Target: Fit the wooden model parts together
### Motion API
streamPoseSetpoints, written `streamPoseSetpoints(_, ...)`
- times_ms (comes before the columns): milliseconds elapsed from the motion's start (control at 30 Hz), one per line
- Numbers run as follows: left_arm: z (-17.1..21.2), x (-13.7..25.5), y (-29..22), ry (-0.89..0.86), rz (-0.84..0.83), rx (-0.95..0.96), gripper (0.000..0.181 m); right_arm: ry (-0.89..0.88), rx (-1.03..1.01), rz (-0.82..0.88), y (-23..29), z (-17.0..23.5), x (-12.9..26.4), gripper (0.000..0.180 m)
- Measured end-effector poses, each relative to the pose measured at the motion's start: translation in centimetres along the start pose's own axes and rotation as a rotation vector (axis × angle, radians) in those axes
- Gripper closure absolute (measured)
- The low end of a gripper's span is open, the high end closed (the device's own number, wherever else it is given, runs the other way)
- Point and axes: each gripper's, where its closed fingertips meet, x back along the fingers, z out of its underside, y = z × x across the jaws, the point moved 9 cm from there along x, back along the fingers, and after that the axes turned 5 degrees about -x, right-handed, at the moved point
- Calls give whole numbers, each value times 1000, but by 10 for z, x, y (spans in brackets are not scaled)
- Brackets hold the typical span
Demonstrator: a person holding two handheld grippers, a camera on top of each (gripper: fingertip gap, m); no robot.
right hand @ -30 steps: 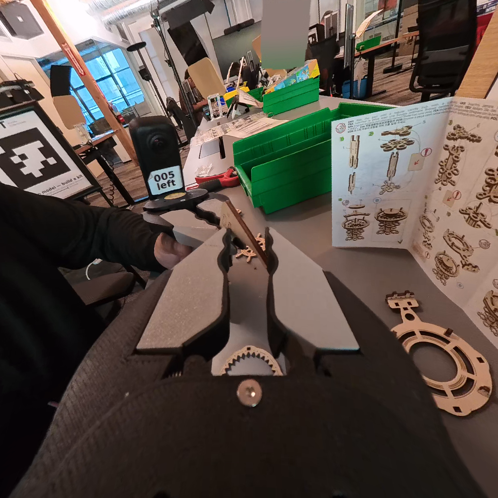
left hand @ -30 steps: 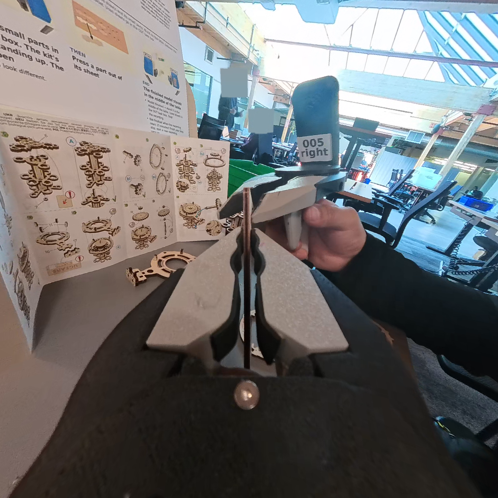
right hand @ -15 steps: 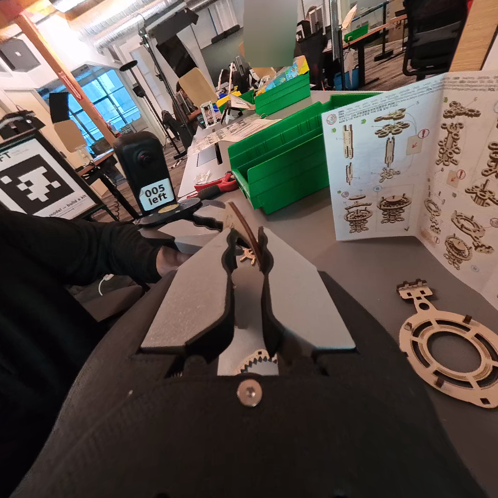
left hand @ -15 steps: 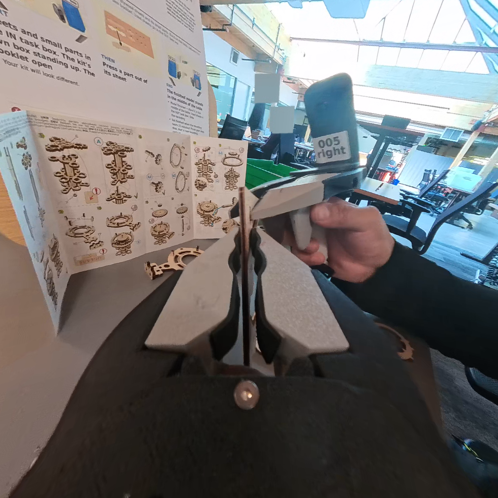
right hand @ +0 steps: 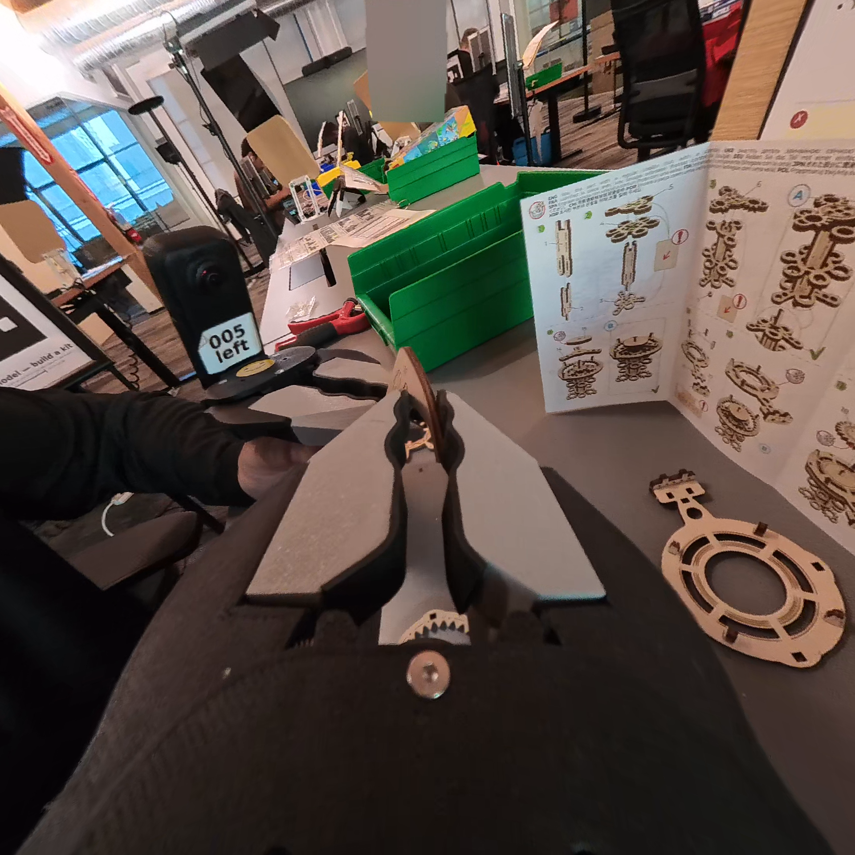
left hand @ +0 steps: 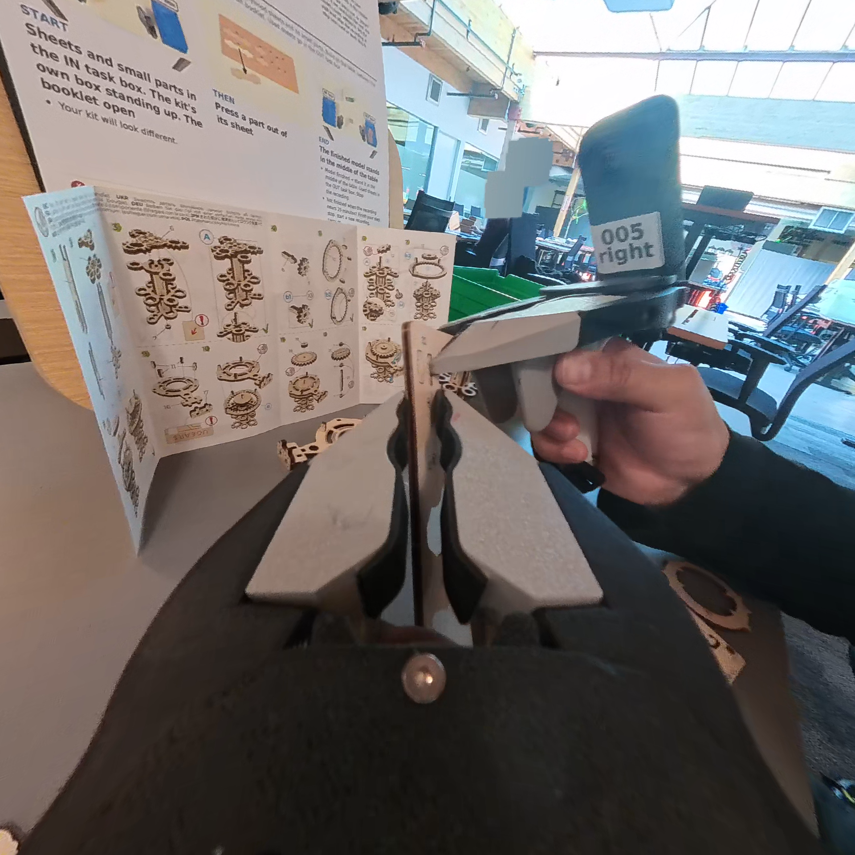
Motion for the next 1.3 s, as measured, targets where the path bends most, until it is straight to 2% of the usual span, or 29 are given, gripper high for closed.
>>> streamPoseSetpoints(133,-3,1,0,-41,35,19,176,-36,21,-28,0,-1,0,169)
streamPoseSetpoints(233,-2,-2,-1,-31,80,18,178,-1,-33,-90,-6,-2,4,163)
streamPoseSetpoints(467,-2,-2,-3,-26,75,-1,179,50,4,-110,-8,-4,3,158)
streamPoseSetpoints(733,-2,0,-7,-27,28,-28,177,51,-13,-134,-4,-3,5,170)
streamPoseSetpoints(1300,3,-3,5,2,-46,-22,173,42,18,24,-4,-2,-6,173)
